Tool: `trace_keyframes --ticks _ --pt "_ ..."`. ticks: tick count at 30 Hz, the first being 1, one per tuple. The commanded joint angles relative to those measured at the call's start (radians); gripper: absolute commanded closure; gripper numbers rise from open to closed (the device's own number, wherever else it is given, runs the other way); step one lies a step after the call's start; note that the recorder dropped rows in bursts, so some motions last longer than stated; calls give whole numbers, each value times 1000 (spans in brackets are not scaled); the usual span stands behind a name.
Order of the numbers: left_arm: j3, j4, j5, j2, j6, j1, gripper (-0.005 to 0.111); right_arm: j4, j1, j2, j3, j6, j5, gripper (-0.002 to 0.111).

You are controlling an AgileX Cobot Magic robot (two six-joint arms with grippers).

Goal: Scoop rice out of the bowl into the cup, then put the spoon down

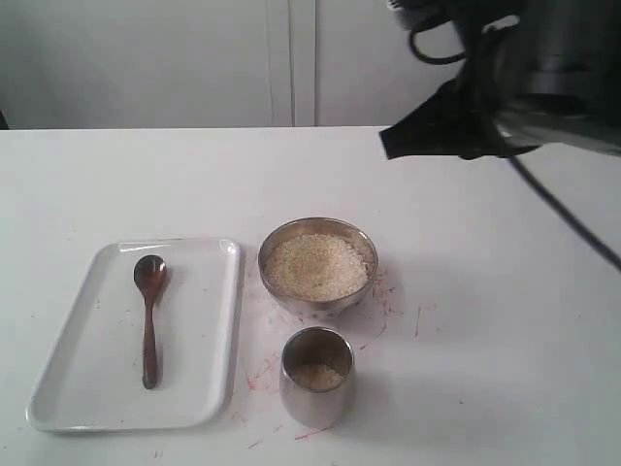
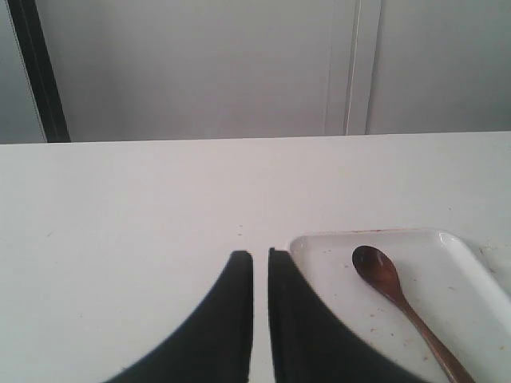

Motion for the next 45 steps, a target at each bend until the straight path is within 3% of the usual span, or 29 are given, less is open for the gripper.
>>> trace_keyframes --ticks 1,5,11,18,25,33,37,45 --pt "-7 -5 -3 -1 -5 -6 92 -15 -8 -193 94 -131 -6 77" --pt "-7 -5 -3 -1 -5 -6 92 17 -8 -399 166 -251 -24 77" --pt "-7 -5 -3 -1 -5 -6 92 215 -8 -633 220 -537 -34 77" --pt "-7 -5 -3 -1 -5 -6 92 94 -8 -692 245 -522 129 77" --pt "-7 -5 -3 -1 -5 -6 92 -151 -8 -692 266 -483 -268 77" --pt "-7 -5 -3 -1 -5 -6 92 -121 -16 -718 282 -475 -272 77" --pt "-7 -5 -3 -1 -5 -6 92 -22 -124 -775 334 -475 -434 77" --pt "-7 -5 -3 -1 -5 -6 92 346 -451 -875 515 -475 -884 77"
